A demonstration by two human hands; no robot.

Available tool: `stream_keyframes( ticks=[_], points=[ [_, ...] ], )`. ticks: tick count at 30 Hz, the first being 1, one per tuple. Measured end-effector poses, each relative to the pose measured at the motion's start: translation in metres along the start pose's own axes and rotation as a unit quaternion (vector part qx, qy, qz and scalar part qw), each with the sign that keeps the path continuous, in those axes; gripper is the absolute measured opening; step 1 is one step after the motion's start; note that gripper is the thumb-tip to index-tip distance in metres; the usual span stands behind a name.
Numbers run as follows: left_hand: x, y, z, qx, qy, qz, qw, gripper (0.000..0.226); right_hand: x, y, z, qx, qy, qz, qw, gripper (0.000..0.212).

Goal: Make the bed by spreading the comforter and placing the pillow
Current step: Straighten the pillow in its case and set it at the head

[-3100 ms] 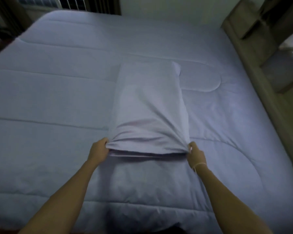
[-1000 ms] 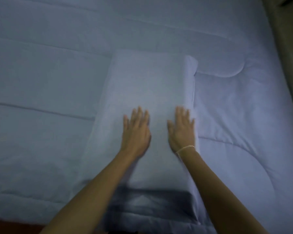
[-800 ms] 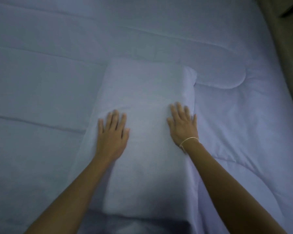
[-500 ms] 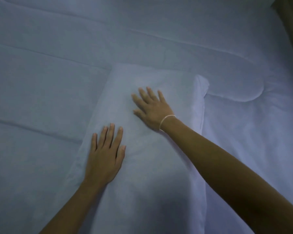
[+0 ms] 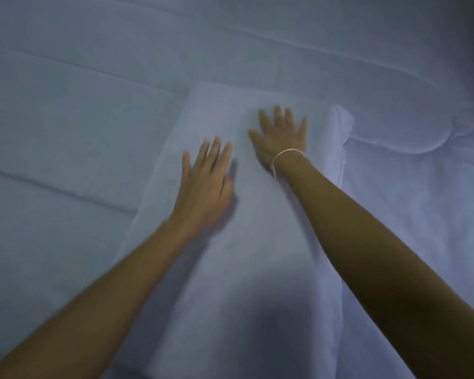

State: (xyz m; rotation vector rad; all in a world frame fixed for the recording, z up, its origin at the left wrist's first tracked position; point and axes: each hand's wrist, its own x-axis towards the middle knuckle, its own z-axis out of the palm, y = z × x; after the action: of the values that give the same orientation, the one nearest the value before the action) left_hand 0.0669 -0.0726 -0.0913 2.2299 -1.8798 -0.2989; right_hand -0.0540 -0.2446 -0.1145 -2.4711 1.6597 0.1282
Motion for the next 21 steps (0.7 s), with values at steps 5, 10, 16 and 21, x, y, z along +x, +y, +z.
stream_keyframes(
  ticks=[5, 10, 16, 21],
  points=[
    [0.068, -0.029, 0.003, 0.064, -0.046, -0.044, 0.996, 0.059, -0.014, 0.050, -0.021, 0.054, 0.031, 0.168, 0.984, 0.070],
    [-0.003, -0.037, 0.020, 0.050, -0.060, -0.016, 0.997, 0.060, -0.087, -0.001, -0.002, 0.054, 0.003, 0.045, 0.998, 0.068],
    [-0.124, -0.086, -0.003, 0.022, -0.065, -0.189, 0.980, 0.076, -0.201, 0.058, 0.020, 0.143, -0.047, 0.265, 0.952, 0.076],
    [-0.160, -0.038, 0.001, 0.079, -0.093, 0.054, 0.991, 0.065, -0.268, 0.025, 0.013, 0.093, 0.021, 0.184, 0.978, 0.071]
  ],
)
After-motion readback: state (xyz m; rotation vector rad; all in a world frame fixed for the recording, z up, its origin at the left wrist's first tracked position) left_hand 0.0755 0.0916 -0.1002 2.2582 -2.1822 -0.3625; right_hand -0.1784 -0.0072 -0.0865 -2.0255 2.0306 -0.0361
